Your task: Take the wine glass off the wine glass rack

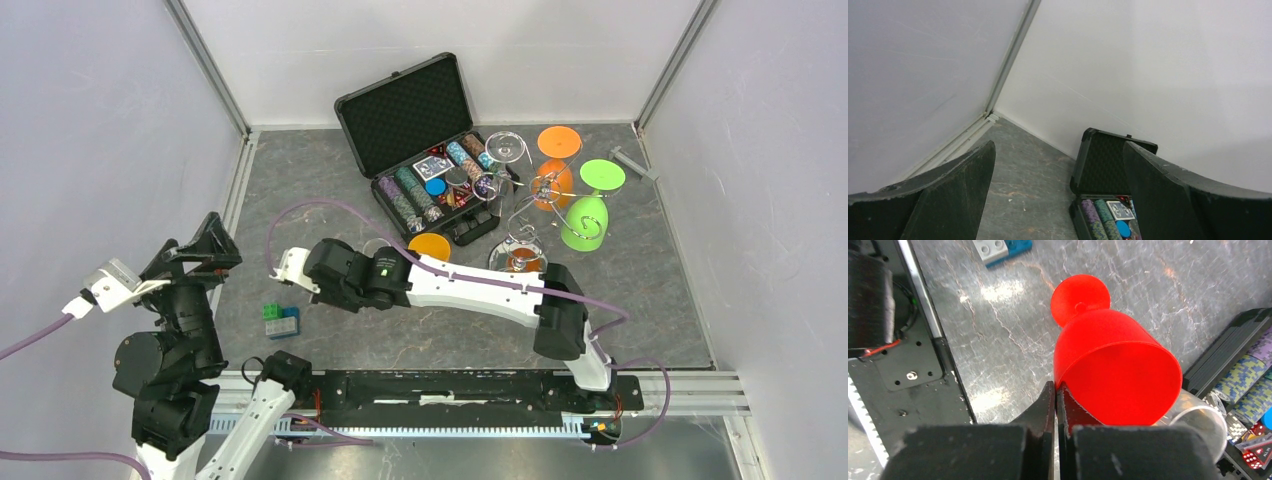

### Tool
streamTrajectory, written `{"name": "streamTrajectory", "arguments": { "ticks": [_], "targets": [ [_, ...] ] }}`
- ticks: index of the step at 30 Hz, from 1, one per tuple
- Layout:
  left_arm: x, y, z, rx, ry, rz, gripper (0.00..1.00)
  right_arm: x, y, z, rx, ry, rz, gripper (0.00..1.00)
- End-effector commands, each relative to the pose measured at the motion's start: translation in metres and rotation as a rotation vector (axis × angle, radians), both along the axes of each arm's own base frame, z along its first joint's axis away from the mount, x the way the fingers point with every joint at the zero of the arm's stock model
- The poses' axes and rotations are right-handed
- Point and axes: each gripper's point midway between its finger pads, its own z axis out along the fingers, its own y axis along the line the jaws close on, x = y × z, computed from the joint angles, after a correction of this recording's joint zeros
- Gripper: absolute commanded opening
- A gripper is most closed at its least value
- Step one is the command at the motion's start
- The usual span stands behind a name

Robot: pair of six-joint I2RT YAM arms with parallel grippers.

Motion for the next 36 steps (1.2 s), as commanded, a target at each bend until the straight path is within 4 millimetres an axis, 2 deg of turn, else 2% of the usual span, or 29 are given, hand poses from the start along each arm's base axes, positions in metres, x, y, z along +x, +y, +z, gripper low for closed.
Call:
{"name": "streamTrajectory", "arguments": {
  "ticks": [1, 5, 8, 11, 15, 24, 27, 31, 34, 36],
  "targets": [
    [-0.008, 0.015, 0.007, 0.033, 0.002, 0.078, 1.00, 0.006, 0.002, 0.005, -0.018, -0.027, 0.011, 0.00],
    [-0.008, 0.015, 0.007, 0.034, -0.001, 0.081, 1.00, 0.008, 0.001, -0.005, -0.054, -0.035, 0.005, 0.01],
    [-0.007, 0.014, 0.006, 0.033, -0.003, 0.078, 1.00, 0.009, 0.002, -0.006, -0.059, -0.038, 0.006, 0.07],
    [-0.006, 0.013, 0.006, 0.035, -0.002, 0.073, 1.00, 0.011, 0.005, -0.004, -0.053, -0.044, 0.006, 0.20],
    [-0.007, 0.013, 0.007, 0.033, -0.005, 0.070, 1.00, 0.016, 0.008, 0.001, -0.044, -0.069, -0.004, 0.29],
    [-0.007, 0.013, 0.008, 0.031, -0.013, 0.071, 1.00, 0.031, 0.019, 0.014, 0.011, -0.152, -0.028, 0.38],
    [-0.008, 0.013, 0.010, 0.032, -0.019, 0.070, 1.00, 0.031, 0.026, 0.030, 0.070, -0.158, -0.030, 0.46],
    [-0.009, 0.013, 0.013, 0.033, -0.027, 0.066, 1.00, 0.027, 0.032, 0.066, 0.183, -0.155, -0.024, 0.61],
    [-0.010, 0.010, 0.015, 0.025, -0.048, 0.046, 1.00, 0.023, 0.029, 0.104, 0.282, -0.159, -0.019, 0.71],
    [-0.010, 0.006, 0.018, 0.026, -0.065, 0.020, 1.00, 0.022, 0.022, 0.136, 0.352, -0.174, -0.024, 0.73]
  ]
}}
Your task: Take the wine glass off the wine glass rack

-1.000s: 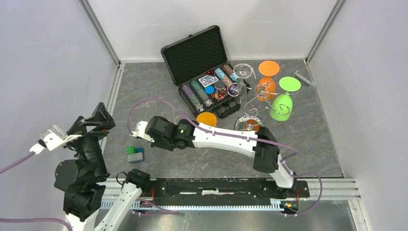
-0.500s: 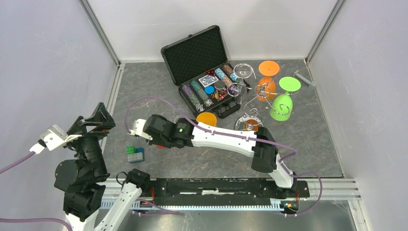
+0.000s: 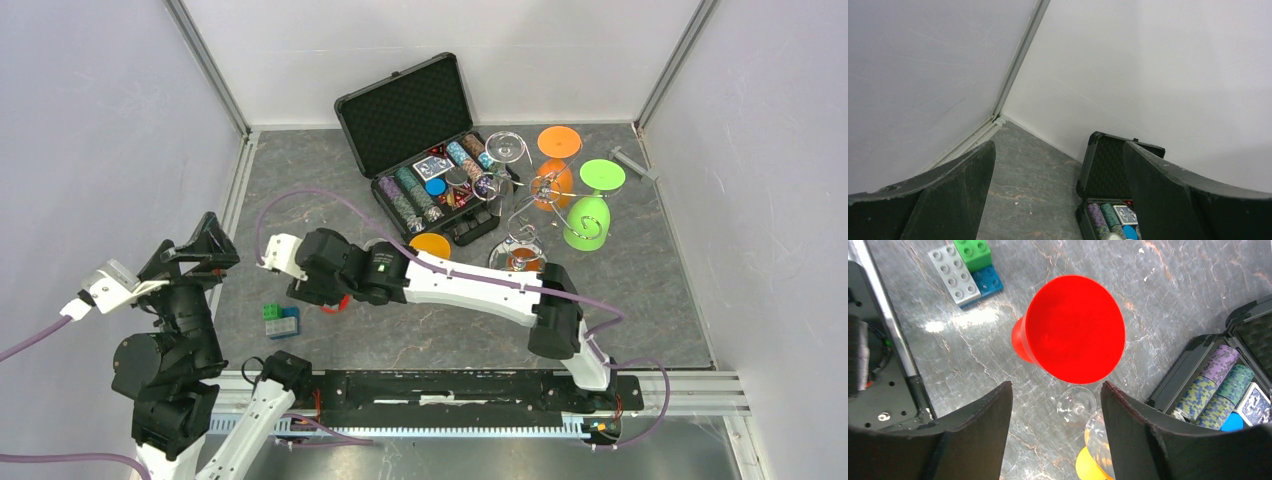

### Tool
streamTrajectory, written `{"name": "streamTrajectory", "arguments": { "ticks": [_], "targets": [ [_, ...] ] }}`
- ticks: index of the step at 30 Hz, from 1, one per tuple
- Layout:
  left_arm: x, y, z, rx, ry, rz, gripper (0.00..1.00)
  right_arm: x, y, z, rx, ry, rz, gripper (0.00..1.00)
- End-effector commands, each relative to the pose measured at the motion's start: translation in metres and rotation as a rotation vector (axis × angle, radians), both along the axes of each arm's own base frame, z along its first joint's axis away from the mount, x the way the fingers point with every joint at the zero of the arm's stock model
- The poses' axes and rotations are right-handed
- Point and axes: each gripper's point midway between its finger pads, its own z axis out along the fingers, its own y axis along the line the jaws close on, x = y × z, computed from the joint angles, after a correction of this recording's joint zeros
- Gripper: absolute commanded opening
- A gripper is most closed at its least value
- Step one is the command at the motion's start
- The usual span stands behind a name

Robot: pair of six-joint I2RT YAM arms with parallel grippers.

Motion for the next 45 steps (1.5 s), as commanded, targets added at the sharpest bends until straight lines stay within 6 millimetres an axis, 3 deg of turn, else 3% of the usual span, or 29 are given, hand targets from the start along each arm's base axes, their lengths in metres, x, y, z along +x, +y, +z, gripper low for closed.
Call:
{"name": "streamTrajectory", "arguments": {
  "ticks": [1, 5, 10, 17, 22, 33, 40, 45],
  "targets": [
    [-0.008, -0.003, 0.018, 0.008, -0.079, -0.033, 1.00, 0.000, -0.007, 0.134, 0.325, -0.069, 0.000, 0.74],
    [-0.005, -0.012, 0.021, 0.022, -0.081, -0.081, 1.00, 0.018, -0.043, 0.190, 0.419, -0.134, -0.079, 0.74],
    [0.012, -0.036, 0.014, 0.030, -0.040, -0.187, 1.00, 0.066, -0.111, 0.227, 0.427, -0.247, -0.267, 0.75],
    [0.041, -0.079, -0.002, 0.034, 0.045, -0.374, 1.00, 0.132, -0.212, 0.227, 0.209, -0.423, -0.593, 0.72],
    [0.057, -0.103, -0.013, 0.044, 0.104, -0.467, 1.00, 0.162, -0.254, 0.203, -0.009, -0.453, -0.726, 0.68],
    [0.069, -0.115, -0.027, 0.050, 0.161, -0.510, 1.00, 0.192, -0.292, 0.160, -0.295, -0.493, -0.908, 0.67],
    [0.071, -0.116, -0.028, 0.051, 0.166, -0.509, 1.00, 0.192, -0.305, 0.171, -0.327, -0.545, -0.975, 0.65],
    [0.072, -0.117, -0.030, 0.050, 0.168, -0.511, 1.00, 0.192, -0.300, 0.179, -0.268, -0.545, -0.947, 0.65]
  ]
}}
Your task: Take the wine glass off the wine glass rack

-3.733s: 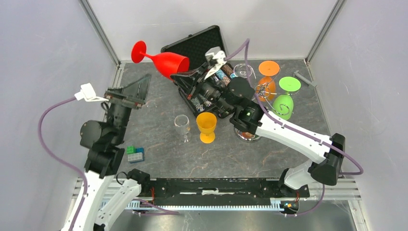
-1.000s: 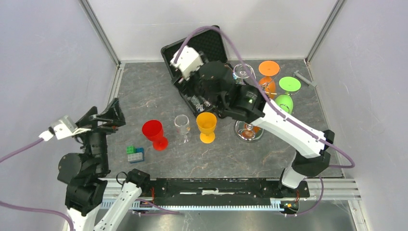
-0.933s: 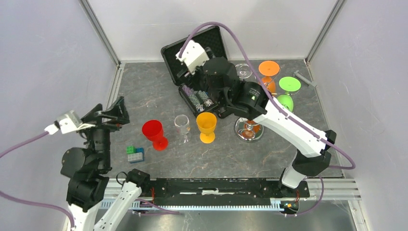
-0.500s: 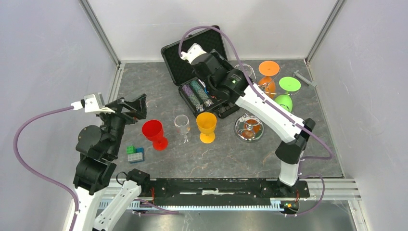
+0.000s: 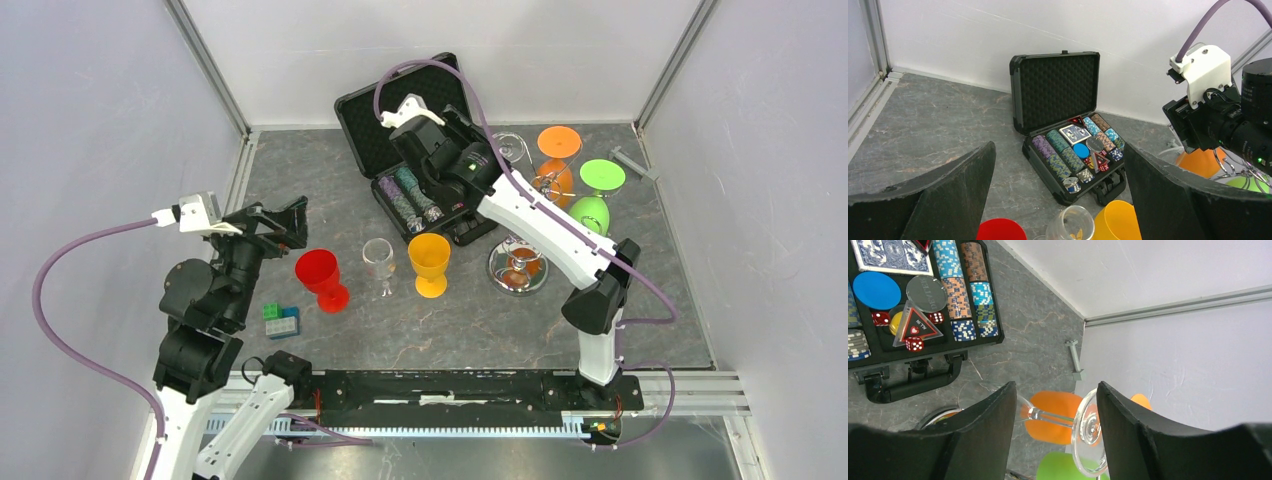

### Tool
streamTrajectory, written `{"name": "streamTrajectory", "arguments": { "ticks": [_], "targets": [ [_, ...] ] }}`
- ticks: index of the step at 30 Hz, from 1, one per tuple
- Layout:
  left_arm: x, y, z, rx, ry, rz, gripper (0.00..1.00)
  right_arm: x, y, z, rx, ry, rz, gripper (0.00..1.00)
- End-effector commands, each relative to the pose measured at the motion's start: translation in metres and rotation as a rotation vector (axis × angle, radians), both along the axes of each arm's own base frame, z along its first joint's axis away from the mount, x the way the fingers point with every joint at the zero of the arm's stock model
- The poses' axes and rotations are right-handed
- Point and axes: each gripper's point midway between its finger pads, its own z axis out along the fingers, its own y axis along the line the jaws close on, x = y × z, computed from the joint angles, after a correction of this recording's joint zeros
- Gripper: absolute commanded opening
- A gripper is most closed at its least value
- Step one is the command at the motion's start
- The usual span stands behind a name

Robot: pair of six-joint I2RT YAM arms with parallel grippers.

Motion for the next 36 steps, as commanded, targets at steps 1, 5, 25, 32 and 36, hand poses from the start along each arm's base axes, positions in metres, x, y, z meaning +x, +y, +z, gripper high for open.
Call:
{"name": "streamTrajectory", "arguments": {
  "ticks": [1, 5, 25, 32, 36],
  "targets": [
    [0.003, -0.006, 0.003, -0.053, -0.004, -0.022, 1.00, -0.004, -0.009, 0.039, 0.081, -0.094, -0.006, 0.65],
    [0.003, -0.006, 0.002, -0.050, -0.003, -0.021, 1.00, -0.008, -0.017, 0.047, 0.082, -0.116, -0.021, 0.64],
    [0.000, 0.004, 0.003, -0.029, -0.011, 0.023, 1.00, -0.021, -0.023, 0.016, -0.053, 0.030, 0.096, 0.49],
    [-0.003, 0.009, 0.005, -0.024, -0.020, 0.042, 1.00, -0.011, -0.028, 0.013, -0.098, 0.027, 0.046, 0.42],
    [-0.003, 0.009, 0.004, -0.020, -0.020, 0.046, 1.00, -0.005, -0.033, 0.015, -0.117, 0.005, -0.004, 0.42]
  ]
}}
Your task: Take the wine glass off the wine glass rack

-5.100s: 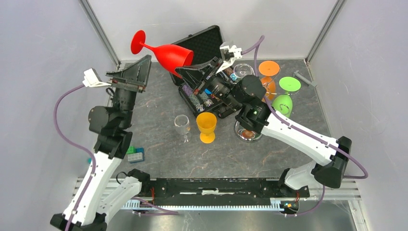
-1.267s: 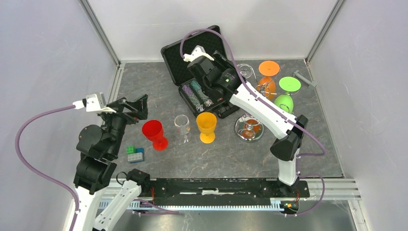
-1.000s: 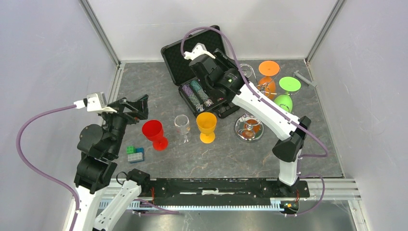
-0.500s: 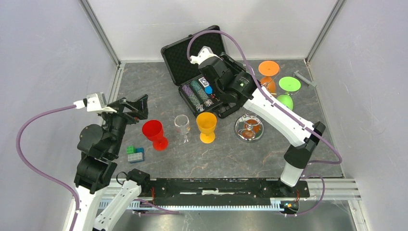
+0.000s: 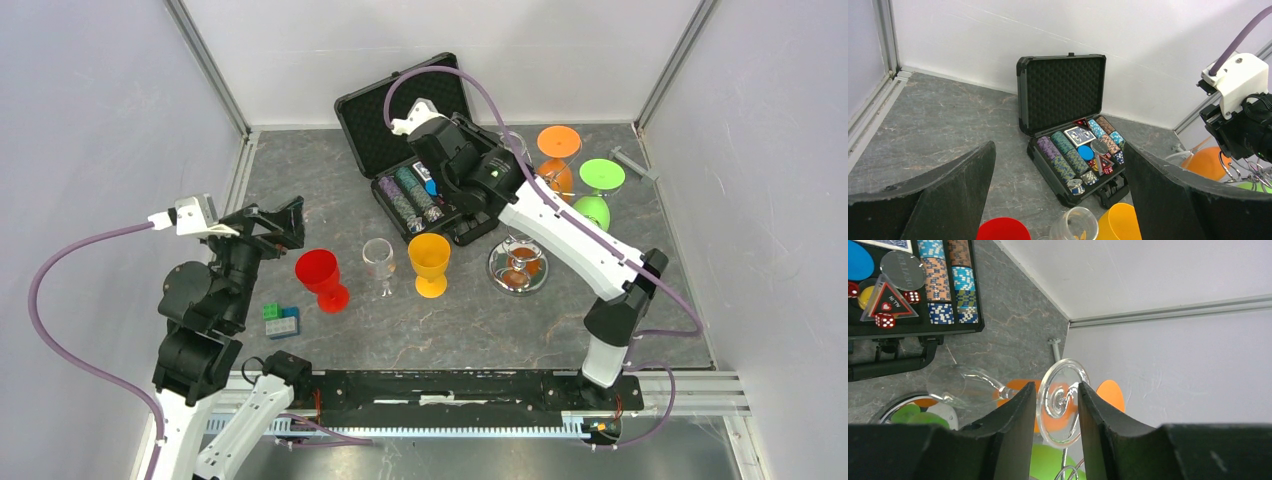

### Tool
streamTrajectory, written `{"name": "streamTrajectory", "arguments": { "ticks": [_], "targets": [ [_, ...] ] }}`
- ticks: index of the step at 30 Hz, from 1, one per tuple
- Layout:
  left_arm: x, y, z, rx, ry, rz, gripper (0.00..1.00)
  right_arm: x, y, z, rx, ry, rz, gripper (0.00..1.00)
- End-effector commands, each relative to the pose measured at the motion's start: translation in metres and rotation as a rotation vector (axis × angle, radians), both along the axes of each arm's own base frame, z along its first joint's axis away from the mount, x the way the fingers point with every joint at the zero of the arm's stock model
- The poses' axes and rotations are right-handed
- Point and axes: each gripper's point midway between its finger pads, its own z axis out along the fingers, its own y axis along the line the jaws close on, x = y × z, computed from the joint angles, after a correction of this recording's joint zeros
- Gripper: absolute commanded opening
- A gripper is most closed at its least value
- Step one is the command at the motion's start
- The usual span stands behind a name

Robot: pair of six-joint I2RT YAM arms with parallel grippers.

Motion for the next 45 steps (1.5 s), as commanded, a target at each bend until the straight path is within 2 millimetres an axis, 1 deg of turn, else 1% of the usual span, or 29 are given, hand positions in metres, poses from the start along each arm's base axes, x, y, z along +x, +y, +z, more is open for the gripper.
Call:
{"name": "streamTrajectory", "arguments": {
  "ticks": [1, 8, 14, 18, 25, 30, 32, 34, 36, 37, 45],
  "targets": [
    [-0.001, 0.003, 0.005, -0.016, -0.019, 0.014, 1.00, 0.009, -0.008, -0.002, -0.049, -0.016, -0.070, 0.42],
    [0.000, 0.004, 0.003, -0.005, -0.014, 0.022, 1.00, 0.015, -0.005, -0.002, -0.052, -0.051, -0.106, 0.43],
    [0.000, 0.006, 0.002, 0.008, -0.013, 0.034, 1.00, 0.019, -0.002, -0.009, -0.064, -0.048, -0.120, 0.42],
    [0.000, 0.007, 0.002, 0.010, -0.013, 0.039, 1.00, 0.018, -0.004, -0.006, -0.068, -0.063, -0.137, 0.34],
    [0.000, 0.007, 0.001, 0.008, -0.014, 0.039, 1.00, 0.016, -0.011, 0.008, -0.063, -0.098, -0.159, 0.26],
    [0.001, 0.007, 0.002, 0.006, -0.015, 0.038, 1.00, 0.015, -0.012, 0.012, -0.052, -0.111, -0.164, 0.21],
    [0.000, 0.007, 0.002, 0.005, -0.017, 0.038, 1.00, 0.016, -0.011, 0.013, -0.043, -0.117, -0.165, 0.17],
    [0.000, 0.007, 0.002, 0.006, -0.016, 0.038, 1.00, 0.016, -0.012, 0.015, -0.037, -0.126, -0.168, 0.11],
    [0.000, 0.008, 0.002, 0.006, -0.018, 0.039, 1.00, 0.016, -0.012, 0.017, -0.029, -0.139, -0.176, 0.01],
    [0.000, 0.007, 0.002, 0.006, -0.018, 0.039, 1.00, 0.016, -0.013, 0.019, -0.020, -0.148, -0.177, 0.00],
    [0.001, 0.006, 0.002, 0.001, -0.018, 0.033, 1.00, 0.011, -0.018, 0.037, 0.016, -0.200, -0.179, 0.00]
  ]
}}
